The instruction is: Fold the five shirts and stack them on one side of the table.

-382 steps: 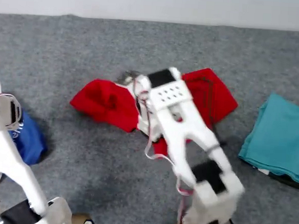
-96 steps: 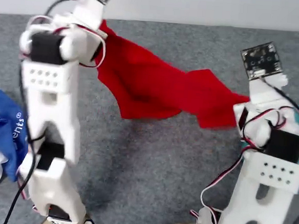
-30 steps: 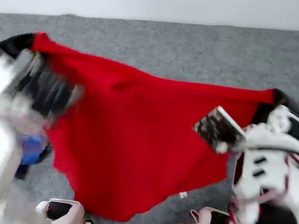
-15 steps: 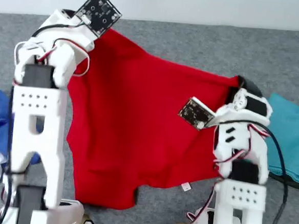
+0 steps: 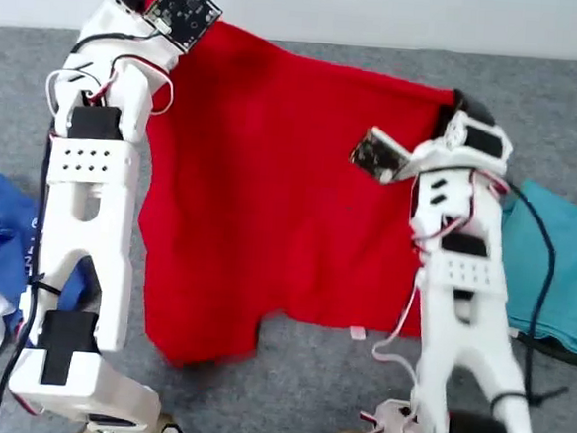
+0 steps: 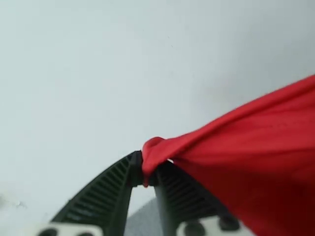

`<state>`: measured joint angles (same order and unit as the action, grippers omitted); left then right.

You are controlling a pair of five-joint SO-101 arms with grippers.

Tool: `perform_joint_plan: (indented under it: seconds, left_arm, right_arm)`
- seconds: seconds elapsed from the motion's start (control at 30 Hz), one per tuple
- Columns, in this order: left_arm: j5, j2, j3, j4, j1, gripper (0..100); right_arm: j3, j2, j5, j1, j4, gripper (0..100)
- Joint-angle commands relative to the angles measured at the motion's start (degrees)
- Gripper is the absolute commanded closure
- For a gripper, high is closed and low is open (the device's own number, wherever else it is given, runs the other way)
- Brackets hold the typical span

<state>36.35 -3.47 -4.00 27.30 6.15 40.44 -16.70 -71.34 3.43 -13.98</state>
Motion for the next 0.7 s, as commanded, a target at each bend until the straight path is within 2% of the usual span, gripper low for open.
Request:
perform_joint_plan:
  seconds: [0.0, 0.23, 0.4, 0.5, 0.67]
  left_arm:
    - [0.7, 0.3, -0.6, -3.9, 0.6, 100]
    - [0.9, -1.8, -1.7, -8.5, 0.1, 100]
    - [0.7, -4.0, -5.9, -8.0, 0.0, 100]
    - [0.9, -4.1, -7.3, -2.6, -0.6, 100]
    - [1.0, -3.9, -7.3, 11.3, -1.7, 100]
  right_arm:
    - [-9.3, 4.6, -0.4, 0.1, -1.2, 98.8]
    - [-18.8, 13.3, -0.4, 0.1, -1.4, 98.8]
    - [-24.3, 17.1, -0.4, 0.0, -1.5, 98.8]
    - [-25.5, 18.1, -0.4, -0.2, -1.2, 98.8]
    - [-23.8, 18.2, -0.4, 0.0, 1.3, 98.8]
